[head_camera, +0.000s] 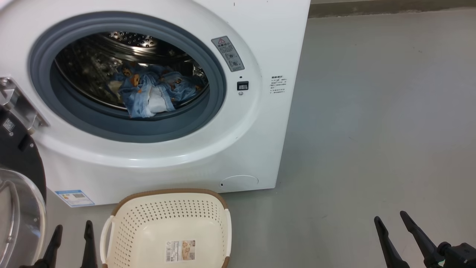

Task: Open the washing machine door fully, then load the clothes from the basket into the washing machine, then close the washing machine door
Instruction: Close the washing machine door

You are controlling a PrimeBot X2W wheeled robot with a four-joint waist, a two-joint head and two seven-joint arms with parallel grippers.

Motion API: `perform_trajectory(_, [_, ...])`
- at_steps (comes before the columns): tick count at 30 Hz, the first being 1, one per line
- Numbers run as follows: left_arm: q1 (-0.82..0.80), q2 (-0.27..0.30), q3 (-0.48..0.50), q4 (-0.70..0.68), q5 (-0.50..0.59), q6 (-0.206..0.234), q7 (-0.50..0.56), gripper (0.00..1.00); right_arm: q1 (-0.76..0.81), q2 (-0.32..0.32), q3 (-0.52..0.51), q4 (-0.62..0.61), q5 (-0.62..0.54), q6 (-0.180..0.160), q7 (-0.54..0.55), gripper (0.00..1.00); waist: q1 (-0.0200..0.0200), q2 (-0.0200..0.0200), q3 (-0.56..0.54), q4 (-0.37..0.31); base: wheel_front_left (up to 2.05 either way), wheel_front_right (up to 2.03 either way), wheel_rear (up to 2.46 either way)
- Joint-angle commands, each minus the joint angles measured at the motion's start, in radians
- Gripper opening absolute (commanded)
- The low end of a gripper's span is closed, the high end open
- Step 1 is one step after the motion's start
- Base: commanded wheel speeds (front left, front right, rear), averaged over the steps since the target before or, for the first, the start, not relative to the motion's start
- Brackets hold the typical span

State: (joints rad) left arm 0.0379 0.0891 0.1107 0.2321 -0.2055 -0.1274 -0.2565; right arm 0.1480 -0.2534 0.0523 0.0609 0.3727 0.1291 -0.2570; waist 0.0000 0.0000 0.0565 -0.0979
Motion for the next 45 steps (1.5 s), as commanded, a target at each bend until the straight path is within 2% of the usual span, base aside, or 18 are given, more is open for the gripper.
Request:
perform_trajectory(1, [-0.015, 0.014, 0.038, -0.029, -0.005, -0.003, -0.005, 1.0, 0.004, -0.022, 0.015, -0.027, 0.003, 0.002, -0.005, 1.0, 0.0, 0.0, 0.002, 0.0, 0.0, 0.0, 0.0])
perform_trajectory(20, [-0.027, 0.02, 0.032, -0.026, -0.013, -0.003, -0.005, 1.0, -0.009, -0.013, 0.022, -0.025, -0.002, 0.002, -0.005, 1.0, 0.0, 0.0, 0.01, 0.002, -0.05, 0.05, 0.0])
perform_trajectory(37, [-0.02, 0.019, 0.032, -0.035, -0.004, -0.003, -0.005, 1.0, -0.009, -0.015, 0.02, -0.031, -0.003, 0.002, -0.005, 1.0, 0.0, 0.0, 0.011, 0.005, -1.05, 1.05, 0.0])
perform_trajectory(45, [-0.012, 0.021, 0.028, -0.043, -0.014, -0.003, -0.005, 1.0, -0.008, -0.015, 0.019, -0.028, -0.002, 0.002, -0.005, 1.0, 0.0, 0.0, 0.003, 0.01, -0.32, 0.32, 0.0])
